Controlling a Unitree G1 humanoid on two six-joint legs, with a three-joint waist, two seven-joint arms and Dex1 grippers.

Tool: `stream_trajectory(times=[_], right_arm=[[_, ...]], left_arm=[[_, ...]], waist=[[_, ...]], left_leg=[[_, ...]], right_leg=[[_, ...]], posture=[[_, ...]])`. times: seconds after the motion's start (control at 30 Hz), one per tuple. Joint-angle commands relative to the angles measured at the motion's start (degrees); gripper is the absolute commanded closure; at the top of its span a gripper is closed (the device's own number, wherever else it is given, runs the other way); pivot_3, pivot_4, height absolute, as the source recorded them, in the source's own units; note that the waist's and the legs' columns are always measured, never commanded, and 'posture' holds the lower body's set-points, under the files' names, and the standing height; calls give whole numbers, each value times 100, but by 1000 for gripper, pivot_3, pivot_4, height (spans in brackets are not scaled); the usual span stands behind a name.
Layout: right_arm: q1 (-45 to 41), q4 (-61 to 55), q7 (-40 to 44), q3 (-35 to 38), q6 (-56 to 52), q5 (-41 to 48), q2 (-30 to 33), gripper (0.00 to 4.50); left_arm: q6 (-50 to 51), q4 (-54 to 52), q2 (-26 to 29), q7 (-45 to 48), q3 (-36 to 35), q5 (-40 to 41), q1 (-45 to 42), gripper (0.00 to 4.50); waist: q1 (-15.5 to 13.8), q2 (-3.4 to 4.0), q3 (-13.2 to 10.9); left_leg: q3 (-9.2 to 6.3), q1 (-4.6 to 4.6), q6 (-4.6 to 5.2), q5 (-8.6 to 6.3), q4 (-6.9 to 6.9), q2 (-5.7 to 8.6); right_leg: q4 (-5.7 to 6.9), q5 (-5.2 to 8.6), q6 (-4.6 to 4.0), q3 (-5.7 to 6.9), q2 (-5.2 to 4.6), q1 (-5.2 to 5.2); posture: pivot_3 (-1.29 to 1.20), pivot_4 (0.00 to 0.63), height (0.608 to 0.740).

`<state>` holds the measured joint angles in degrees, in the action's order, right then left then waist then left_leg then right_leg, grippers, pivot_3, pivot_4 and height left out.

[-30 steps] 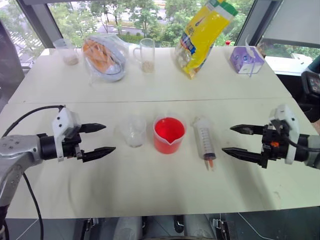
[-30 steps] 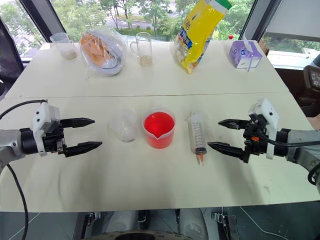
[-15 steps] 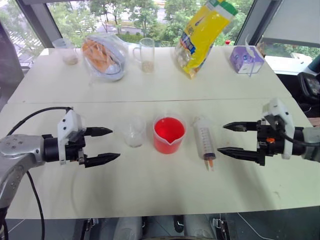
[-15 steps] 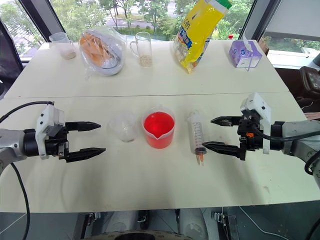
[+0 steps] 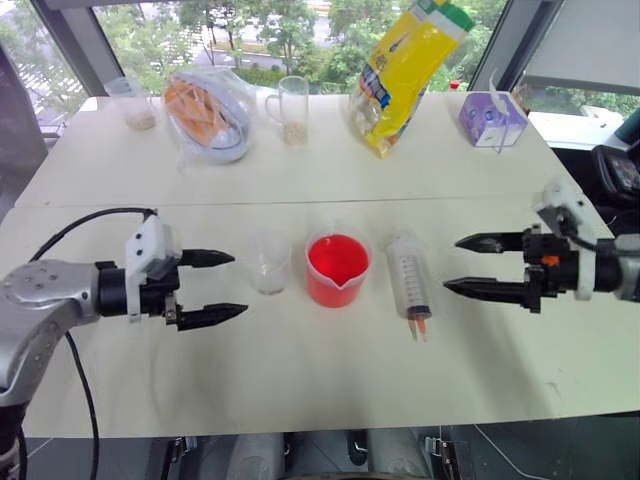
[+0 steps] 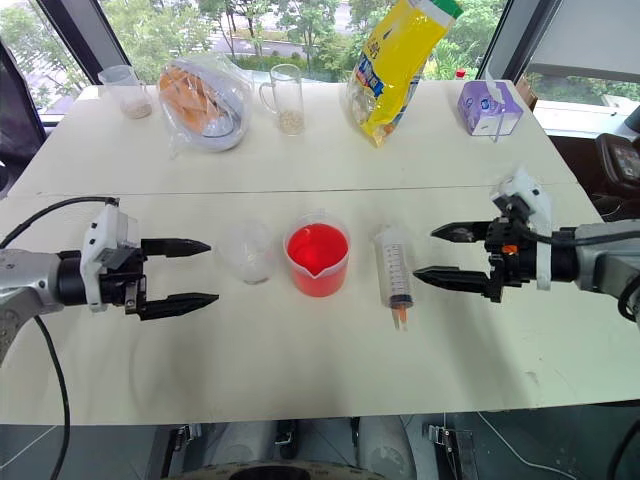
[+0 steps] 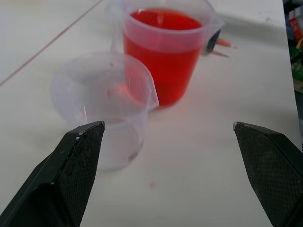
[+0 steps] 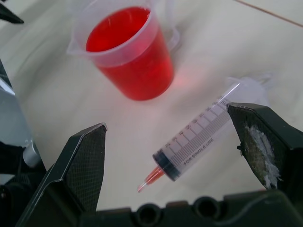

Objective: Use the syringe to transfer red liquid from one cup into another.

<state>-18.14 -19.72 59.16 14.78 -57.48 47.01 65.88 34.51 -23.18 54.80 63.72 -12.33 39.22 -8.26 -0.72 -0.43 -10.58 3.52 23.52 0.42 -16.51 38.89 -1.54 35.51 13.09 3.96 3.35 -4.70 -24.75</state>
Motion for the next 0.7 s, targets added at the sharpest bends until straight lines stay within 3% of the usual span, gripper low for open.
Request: stream_trajectory(times=[0.03, 0.27, 0.5, 0.7], right_arm=[[-711, 228, -182, -478, -914, 105, 340, 70], [-3233, 1323, -1140, -2241, -3420, -183, -395, 70], [-4315, 2577, -2190, -3701, -3502, -110, -1080, 70], [-4588, 3139, -3005, -4088, -3502, -197, -1877, 70]], left_arm=[[-154, 104, -64, 87, 182, -70, -290, 0], [-314, 355, -212, 150, 498, -290, -648, 0], [-382, 248, -388, -1, 519, -369, -639, 0], [-357, 53, -408, -181, 444, -353, -545, 0]], waist=[[6, 0, 0], [108, 0, -1], [134, -1, -1], [138, -1, -1]], left_leg=[[2, 1, 0, 0, 0, 0], [11, 1, 0, 0, 5, -6], [19, 37, 1, 1, 13, -1], [23, 57, 2, 2, 25, 0]], right_leg=[[2, -1, -1, -1, 0, -2], [13, -6, -10, -9, 1, -15], [16, -9, -4, -11, -2, -41], [38, -28, 28, -13, -1, -66]], posture=[[0, 150, 740], [0, 150, 740], [0, 150, 740], [0, 150, 740]])
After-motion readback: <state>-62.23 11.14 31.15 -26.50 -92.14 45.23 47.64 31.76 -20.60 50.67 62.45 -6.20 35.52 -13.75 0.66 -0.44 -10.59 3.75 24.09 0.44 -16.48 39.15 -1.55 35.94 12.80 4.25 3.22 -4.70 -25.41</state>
